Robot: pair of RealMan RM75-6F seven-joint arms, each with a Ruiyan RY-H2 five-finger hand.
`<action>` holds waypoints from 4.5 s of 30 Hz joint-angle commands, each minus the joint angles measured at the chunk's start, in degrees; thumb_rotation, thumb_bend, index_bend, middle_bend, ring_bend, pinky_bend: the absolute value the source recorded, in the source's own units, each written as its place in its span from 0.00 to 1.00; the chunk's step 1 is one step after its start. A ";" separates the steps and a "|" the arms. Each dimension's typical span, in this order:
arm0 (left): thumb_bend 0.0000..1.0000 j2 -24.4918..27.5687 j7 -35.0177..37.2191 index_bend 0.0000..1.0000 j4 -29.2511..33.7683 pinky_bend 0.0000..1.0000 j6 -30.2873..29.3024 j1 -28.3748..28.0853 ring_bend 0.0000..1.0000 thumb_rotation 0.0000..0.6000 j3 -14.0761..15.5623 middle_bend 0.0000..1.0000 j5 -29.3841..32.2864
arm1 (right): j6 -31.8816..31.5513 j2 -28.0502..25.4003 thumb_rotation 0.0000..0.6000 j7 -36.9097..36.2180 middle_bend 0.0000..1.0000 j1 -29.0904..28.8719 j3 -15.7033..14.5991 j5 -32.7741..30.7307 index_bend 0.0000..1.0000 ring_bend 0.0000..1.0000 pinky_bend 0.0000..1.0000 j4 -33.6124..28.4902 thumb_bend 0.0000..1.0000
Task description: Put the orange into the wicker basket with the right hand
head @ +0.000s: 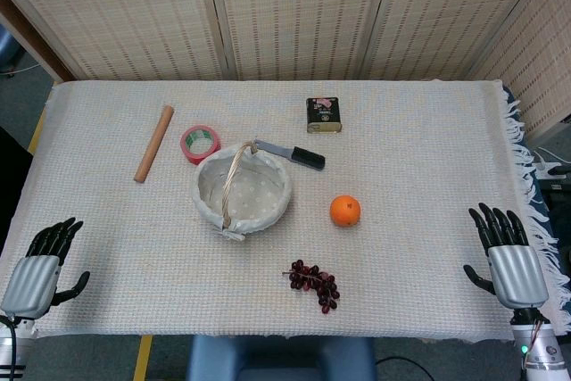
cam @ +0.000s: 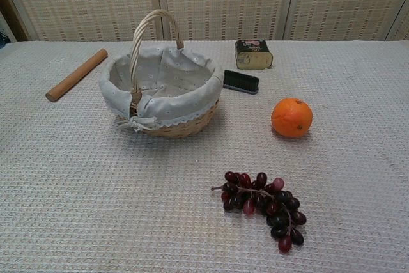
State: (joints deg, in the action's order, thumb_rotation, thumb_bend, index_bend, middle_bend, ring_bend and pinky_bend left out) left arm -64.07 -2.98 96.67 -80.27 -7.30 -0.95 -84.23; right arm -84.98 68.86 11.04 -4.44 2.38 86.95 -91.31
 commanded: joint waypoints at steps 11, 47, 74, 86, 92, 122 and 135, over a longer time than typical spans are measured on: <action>0.35 0.07 0.41 0.00 -0.43 0.06 0.16 -0.12 0.00 1.00 0.04 0.00 -0.25 | 0.62 0.15 1.00 0.43 0.00 -0.16 0.02 -0.31 0.00 0.00 0.00 -0.16 0.11; 0.35 0.83 2.48 0.00 0.13 0.06 1.29 -0.39 0.00 1.00 0.21 0.00 0.21 | 17.16 28.02 1.00 36.10 0.00 -29.35 14.01 -42.90 0.00 0.00 0.01 -2.29 0.11; 0.35 1.28 4.25 0.00 0.62 0.06 1.45 -0.30 0.00 1.00 0.63 0.00 -0.36 | 13.34 37.08 1.00 32.47 0.56 -34.67 13.14 -39.33 0.18 0.61 0.72 6.50 0.33; 0.35 1.15 3.90 0.00 0.74 0.06 1.77 -0.44 0.00 1.00 0.54 0.00 0.03 | 12.30 34.10 1.00 26.45 0.57 -36.77 19.27 -34.20 0.25 0.61 0.72 -4.24 0.33; 0.35 1.16 3.88 0.00 0.89 0.06 1.78 -0.41 0.00 1.00 0.56 0.00 0.12 | 12.61 35.95 1.00 29.37 0.57 -40.88 21.92 -35.14 0.28 0.61 0.72 -4.00 0.33; 0.35 1.35 5.56 0.00 0.79 0.06 1.89 -0.52 0.00 1.00 0.75 0.00 -0.54 | 12.50 50.81 1.00 18.39 0.07 -49.35 20.96 -25.17 0.00 0.00 0.08 22.52 0.15; 0.35 1.42 5.36 0.00 0.77 0.06 1.95 -0.54 0.00 1.00 0.77 0.00 -0.45 | 9.48 43.29 1.00 22.50 0.00 -44.77 19.49 -22.78 0.00 0.00 0.03 11.03 0.12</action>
State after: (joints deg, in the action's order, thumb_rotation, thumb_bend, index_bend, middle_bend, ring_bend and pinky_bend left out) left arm -62.64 2.39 97.45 -78.31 -7.84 -0.18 -84.67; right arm -74.26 115.81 31.18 -51.60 23.61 63.37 -75.57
